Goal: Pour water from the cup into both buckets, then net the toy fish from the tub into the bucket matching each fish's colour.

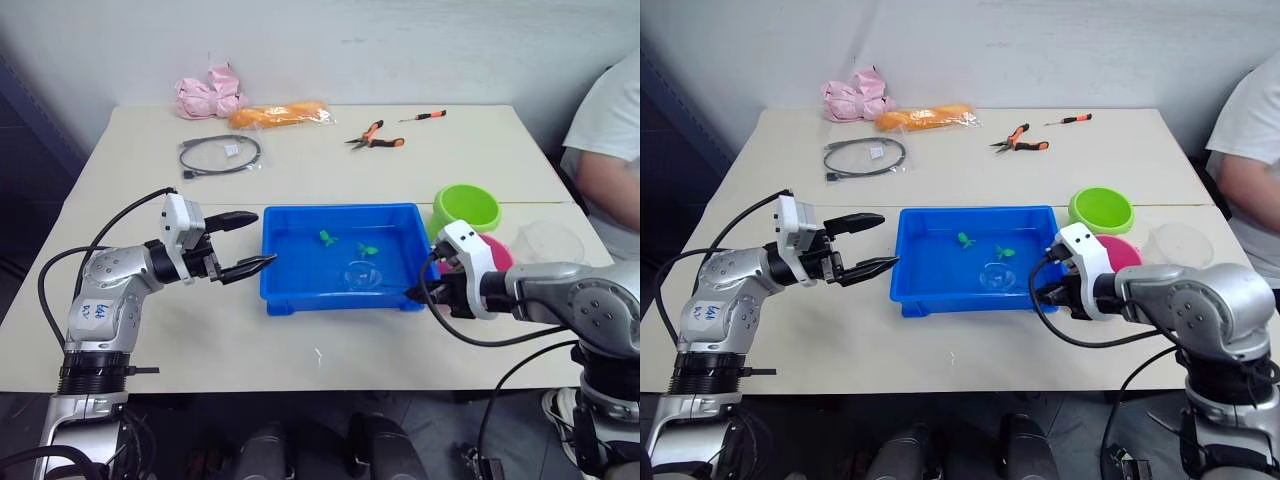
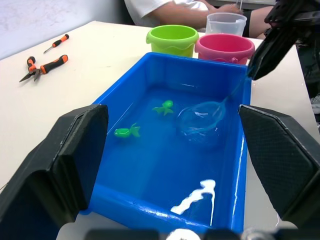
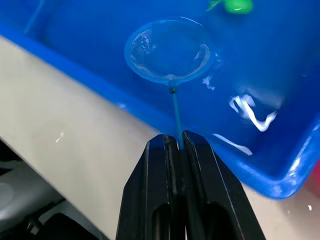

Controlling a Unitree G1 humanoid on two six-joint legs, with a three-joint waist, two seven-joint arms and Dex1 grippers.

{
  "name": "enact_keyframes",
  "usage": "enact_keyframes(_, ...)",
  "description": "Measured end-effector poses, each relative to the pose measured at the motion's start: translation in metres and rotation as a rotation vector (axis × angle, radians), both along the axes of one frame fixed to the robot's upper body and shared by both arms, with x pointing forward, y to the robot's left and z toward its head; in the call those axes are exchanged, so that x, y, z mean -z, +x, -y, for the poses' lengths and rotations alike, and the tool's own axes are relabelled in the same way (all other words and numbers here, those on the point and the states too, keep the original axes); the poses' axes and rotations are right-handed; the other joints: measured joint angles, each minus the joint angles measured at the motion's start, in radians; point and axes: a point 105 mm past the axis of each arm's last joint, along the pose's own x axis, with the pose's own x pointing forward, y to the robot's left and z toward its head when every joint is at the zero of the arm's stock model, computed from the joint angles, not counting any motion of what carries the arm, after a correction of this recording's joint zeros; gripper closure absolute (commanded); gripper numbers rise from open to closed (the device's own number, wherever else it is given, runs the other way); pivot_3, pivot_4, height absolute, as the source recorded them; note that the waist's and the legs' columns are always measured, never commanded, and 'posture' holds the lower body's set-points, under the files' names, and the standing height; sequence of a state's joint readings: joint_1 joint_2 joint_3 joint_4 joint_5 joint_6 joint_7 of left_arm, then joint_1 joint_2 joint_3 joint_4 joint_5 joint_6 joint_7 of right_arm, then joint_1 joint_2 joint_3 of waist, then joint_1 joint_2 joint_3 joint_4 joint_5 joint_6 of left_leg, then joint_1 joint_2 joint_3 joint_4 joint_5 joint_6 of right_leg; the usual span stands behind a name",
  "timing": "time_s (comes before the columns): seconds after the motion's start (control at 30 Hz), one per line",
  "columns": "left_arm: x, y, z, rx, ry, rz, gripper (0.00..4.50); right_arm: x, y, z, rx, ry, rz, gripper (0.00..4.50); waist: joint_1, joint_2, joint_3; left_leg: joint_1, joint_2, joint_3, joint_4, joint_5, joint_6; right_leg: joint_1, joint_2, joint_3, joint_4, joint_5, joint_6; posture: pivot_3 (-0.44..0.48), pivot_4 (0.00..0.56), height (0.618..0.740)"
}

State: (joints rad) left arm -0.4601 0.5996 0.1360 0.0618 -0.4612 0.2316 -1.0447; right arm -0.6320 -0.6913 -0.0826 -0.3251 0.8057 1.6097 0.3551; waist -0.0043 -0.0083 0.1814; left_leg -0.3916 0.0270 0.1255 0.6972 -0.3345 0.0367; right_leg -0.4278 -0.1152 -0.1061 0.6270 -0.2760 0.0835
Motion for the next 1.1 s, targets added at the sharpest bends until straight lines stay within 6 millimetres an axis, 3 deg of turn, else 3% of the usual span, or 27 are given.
enact_keyframes(0.1,-0.002,-0.001,0.001,0.001,0.001,0.006,0.06,-0.005,0.007,0.002,0.022,0.005,-0.001,4.5,0.002,0.0,0.0,0.0,0.0,0.0,0.0,0.0,0.0,0.0,0.0,0.0,0.0,0.0,0.0,0.0,0.15,0.74)
enact_keyframes(0.3,-0.001,0.0,0.001,0.001,0.0,0.002,0.06,0.006,0.013,0.005,0.046,-0.065,-0.023,4.5,0.001,0.0,0.0,0.0,0.0,0.0,0.0,0.0,0.0,0.0,0.001,0.0,0.0,0.0,0.0,0.0,0.15,0.74)
enact_keyframes(0.43,-0.002,-0.001,0.002,-0.001,0.001,0.007,0.06,-0.001,0.028,0.004,0.071,-0.053,0.119,4.5,0.0,0.0,0.0,-0.001,0.0,0.001,-0.001,0.0,0.0,-0.001,0.001,-0.001,-0.001,0.0,0.0,0.0,0.15,0.74)
enact_keyframes(0.6,-0.002,0.0,0.003,-0.008,-0.005,0.007,0.06,0.009,0.033,0.012,0.085,-0.101,0.223,4.5,0.002,0.0,0.0,-0.001,0.0,0.002,-0.001,0.0,0.0,-0.001,0.002,-0.001,-0.001,0.0,0.001,0.0,0.15,0.74)
enact_keyframes(0.7,-0.001,0.001,0.007,0.001,-0.005,0.003,0.06,0.002,0.037,0.011,0.087,-0.082,0.322,4.5,0.002,0.0,0.0,0.0,0.001,0.002,-0.001,0.0,0.0,0.0,0.002,-0.002,-0.001,0.001,0.001,0.0,0.15,0.74)
enact_keyframes(0.83,-0.003,0.002,0.011,0.008,-0.012,0.013,0.06,0.002,0.033,0.001,0.04,-0.017,0.399,4.5,0.001,0.0,0.0,0.0,0.001,0.003,-0.002,0.0,0.0,-0.001,0.003,-0.002,-0.001,0.001,0.001,0.0,0.15,0.74)
enact_keyframes(1.1,-0.009,0.004,0.013,0.0,-0.025,0.029,0.06,-0.007,0.021,0.01,-0.003,-0.015,0.471,4.5,0.003,0.0,0.0,0.0,0.001,0.003,-0.002,0.0,0.0,-0.001,0.002,-0.001,-0.001,0.001,0.001,0.0,0.15,0.74)
